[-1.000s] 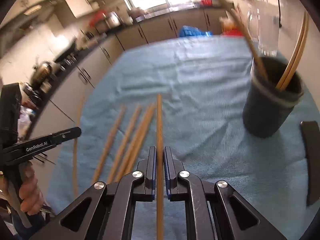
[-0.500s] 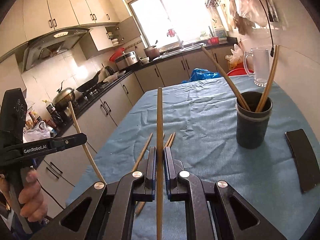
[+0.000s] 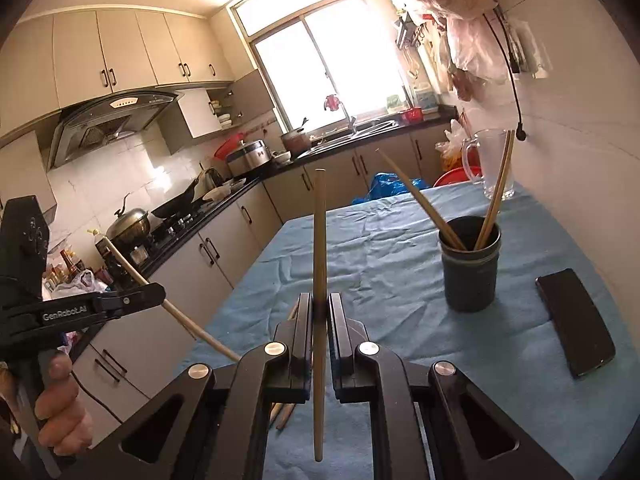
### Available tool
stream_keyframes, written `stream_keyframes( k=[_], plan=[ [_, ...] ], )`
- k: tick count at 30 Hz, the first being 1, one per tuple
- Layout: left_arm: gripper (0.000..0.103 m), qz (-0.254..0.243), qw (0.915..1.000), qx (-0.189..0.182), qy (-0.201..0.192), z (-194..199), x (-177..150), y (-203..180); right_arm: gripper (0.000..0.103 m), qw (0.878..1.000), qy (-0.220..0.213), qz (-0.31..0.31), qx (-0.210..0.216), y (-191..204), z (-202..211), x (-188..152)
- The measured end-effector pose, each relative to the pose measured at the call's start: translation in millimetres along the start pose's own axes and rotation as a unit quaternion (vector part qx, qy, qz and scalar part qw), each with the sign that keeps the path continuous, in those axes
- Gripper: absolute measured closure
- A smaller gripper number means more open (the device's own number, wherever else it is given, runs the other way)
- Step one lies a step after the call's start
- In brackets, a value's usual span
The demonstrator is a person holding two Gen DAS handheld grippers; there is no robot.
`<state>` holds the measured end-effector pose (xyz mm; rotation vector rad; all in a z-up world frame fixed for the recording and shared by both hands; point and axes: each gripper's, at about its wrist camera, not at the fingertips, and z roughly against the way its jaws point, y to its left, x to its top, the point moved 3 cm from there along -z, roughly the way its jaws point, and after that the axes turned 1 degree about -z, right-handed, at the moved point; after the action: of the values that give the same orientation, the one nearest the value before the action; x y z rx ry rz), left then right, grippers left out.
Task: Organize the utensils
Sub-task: 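Lift the left gripper's chopstick upright toward the holder while the right gripper carries its chopstick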
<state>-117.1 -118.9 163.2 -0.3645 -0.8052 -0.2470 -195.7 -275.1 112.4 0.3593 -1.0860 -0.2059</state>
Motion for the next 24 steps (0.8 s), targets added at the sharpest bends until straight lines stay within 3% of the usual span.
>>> stream_keyframes(
  k=[24],
  plan=[
    [0.096, -0.020, 0.9998, -0.006, 0.006, -5.7, -7.1, -17.6, 0.095, 1.000, -0.010, -0.021, 0.000, -13.3, 12.6, 3.7]
  ],
)
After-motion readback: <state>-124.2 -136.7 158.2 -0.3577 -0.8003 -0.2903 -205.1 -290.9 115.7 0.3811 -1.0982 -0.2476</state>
